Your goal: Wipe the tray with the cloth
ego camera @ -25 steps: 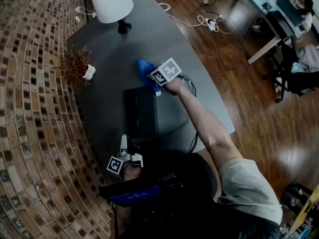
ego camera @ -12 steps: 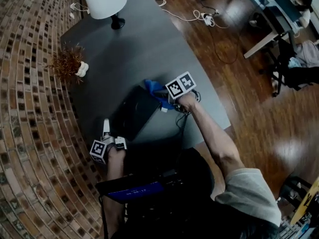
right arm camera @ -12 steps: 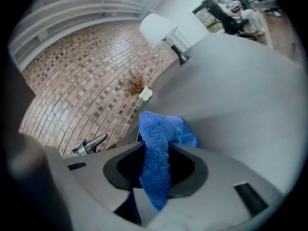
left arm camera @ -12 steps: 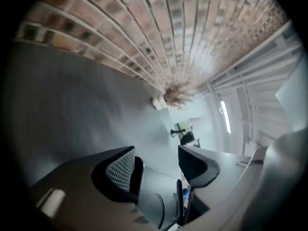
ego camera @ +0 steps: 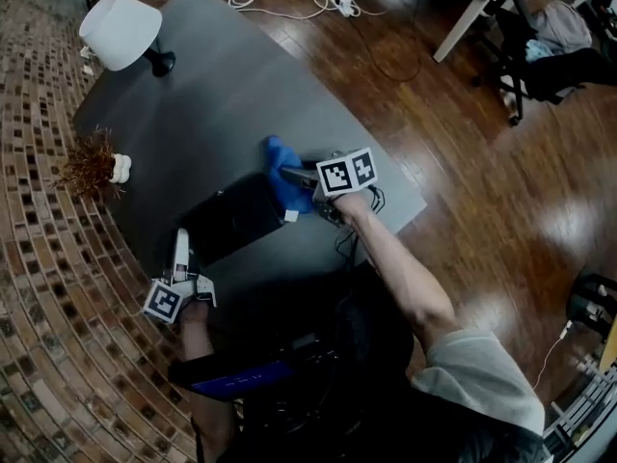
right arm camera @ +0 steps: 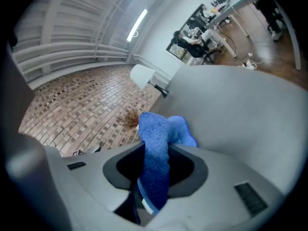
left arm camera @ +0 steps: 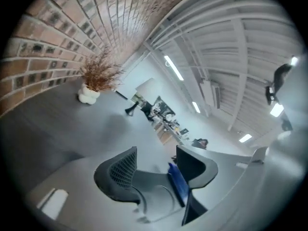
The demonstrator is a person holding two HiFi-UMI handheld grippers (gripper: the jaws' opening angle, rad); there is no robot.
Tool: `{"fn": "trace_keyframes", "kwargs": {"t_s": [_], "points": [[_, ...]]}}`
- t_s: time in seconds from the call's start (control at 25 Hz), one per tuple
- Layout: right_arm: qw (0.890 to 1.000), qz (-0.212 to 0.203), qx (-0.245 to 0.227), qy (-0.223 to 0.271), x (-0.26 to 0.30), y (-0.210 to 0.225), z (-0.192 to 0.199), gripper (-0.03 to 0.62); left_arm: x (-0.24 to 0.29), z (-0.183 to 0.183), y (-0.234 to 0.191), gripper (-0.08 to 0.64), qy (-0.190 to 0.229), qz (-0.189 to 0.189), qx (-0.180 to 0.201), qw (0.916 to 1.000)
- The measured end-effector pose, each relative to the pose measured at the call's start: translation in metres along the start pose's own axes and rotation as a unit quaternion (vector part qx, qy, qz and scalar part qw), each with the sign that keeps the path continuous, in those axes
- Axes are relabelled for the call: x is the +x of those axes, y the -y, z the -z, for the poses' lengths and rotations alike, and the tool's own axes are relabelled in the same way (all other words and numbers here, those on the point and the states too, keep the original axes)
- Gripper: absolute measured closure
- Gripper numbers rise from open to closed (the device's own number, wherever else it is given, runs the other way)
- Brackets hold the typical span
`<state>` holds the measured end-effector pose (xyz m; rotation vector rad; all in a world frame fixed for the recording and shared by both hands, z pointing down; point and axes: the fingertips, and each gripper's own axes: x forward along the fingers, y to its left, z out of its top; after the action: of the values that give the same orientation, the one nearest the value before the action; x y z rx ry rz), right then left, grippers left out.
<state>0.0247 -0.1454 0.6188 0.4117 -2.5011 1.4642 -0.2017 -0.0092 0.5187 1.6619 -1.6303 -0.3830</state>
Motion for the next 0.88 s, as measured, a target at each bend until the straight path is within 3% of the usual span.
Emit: {"fn": "trace_keyframes", "kwargs": {"t_s": [0.08, 0.16, 0.28, 0.4, 0.56, 0.64, 0.68, 0.8, 0.88], "points": [[1.000, -0.019, -0.024, -0.001, 0.019, -0.005, -0.033, 0.466, -0.004, 0.039, 0.033, 0.321, -0.031, 0.059, -0.008, 0.9978], [0.998, -0.030, -0.030, -0.035, 0.047, -0.005, -0.034, 0.466, 0.000, 0.076, 0.040, 0.321, -0.066, 0.074, -0.009, 0.9950], [0.997, -0.048, -0.009, -0.062, 0.056, -0.012, -0.008, 0.466, 0.008, 0.092, 0.030, 0.318, -0.056, 0.048, -0.037, 0.9966], [0.996, -0.071, -0.002, -0.062, 0.021, -0.031, 0.030, 0.466, 0.017, 0.096, 0.018, 0.318, -0.051, 0.028, -0.048, 0.9972], [0.984, -0.088, 0.000, -0.156, -0.026, -0.045, 0.121, 0.465, 0.018, 0.099, 0.014, 0.333, -0.051, 0.015, -0.031, 0.9981], [0.981, -0.058, -0.017, -0.184, -0.044, -0.030, 0.135, 0.465, 0.018, 0.099, 0.017, 0.350, -0.047, 0.016, -0.035, 0.9982], [0.986, -0.038, -0.022, -0.163, -0.046, -0.019, 0.120, 0.465, 0.019, 0.099, 0.018, 0.350, -0.046, 0.015, -0.035, 0.9982], [0.999, -0.002, -0.012, -0.033, -0.026, 0.007, 0.024, 0.465, 0.020, 0.102, 0.017, 0.350, -0.042, 0.005, -0.022, 0.9989], [1.000, 0.007, -0.019, -0.008, 0.005, 0.019, -0.016, 0.465, 0.020, 0.103, 0.015, 0.351, -0.039, -0.002, -0.017, 0.9991]]}}
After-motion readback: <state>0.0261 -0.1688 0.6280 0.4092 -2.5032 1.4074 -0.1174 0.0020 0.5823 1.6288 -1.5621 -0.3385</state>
